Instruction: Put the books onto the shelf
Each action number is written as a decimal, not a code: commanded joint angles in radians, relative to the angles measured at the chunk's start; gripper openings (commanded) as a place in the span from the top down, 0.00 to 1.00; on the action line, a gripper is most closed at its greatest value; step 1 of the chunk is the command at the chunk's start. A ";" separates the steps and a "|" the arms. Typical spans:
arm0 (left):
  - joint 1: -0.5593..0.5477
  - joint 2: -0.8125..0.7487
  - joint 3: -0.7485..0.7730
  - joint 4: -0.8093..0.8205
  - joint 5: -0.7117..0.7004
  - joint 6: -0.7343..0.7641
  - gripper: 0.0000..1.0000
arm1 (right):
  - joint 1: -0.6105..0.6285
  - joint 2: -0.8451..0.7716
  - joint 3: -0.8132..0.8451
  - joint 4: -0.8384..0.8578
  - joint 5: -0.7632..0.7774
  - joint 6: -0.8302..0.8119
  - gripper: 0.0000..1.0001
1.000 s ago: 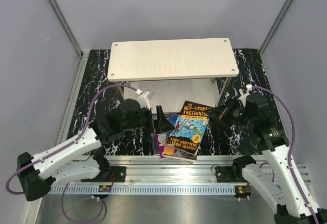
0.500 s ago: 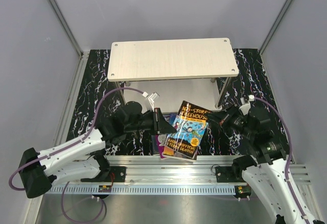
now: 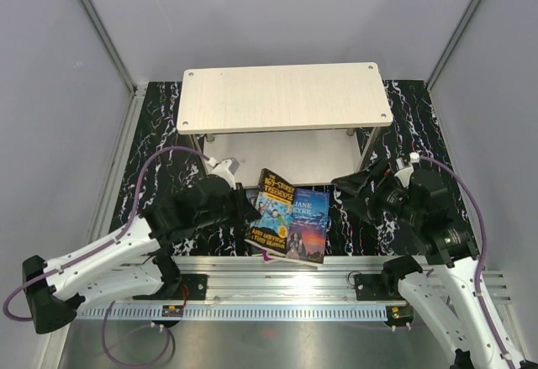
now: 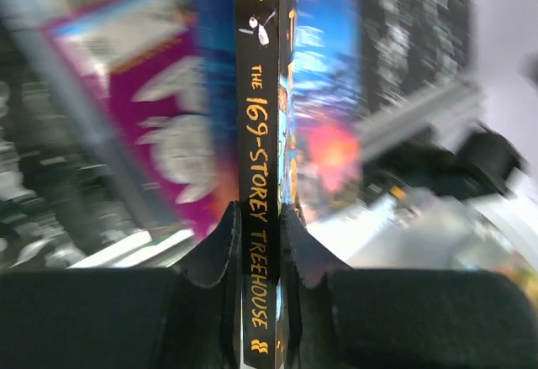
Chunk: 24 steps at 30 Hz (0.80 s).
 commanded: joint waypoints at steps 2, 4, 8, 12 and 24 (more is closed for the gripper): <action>0.026 -0.052 0.082 -0.135 -0.275 0.037 1.00 | 0.007 -0.003 0.072 -0.114 -0.009 -0.090 0.00; 0.049 -0.055 0.083 -0.100 -0.280 0.075 1.00 | 0.008 -0.011 0.071 -0.134 -0.023 -0.100 0.00; 0.120 -0.023 0.108 -0.088 -0.368 0.095 1.00 | 0.007 -0.017 0.065 -0.191 -0.042 -0.126 0.00; 0.184 0.057 0.129 -0.024 -0.392 0.144 1.00 | 0.007 -0.012 0.072 -0.223 -0.062 -0.149 0.00; 0.310 0.149 0.091 0.329 -0.248 0.138 1.00 | 0.007 -0.061 0.080 -0.378 -0.057 -0.205 0.00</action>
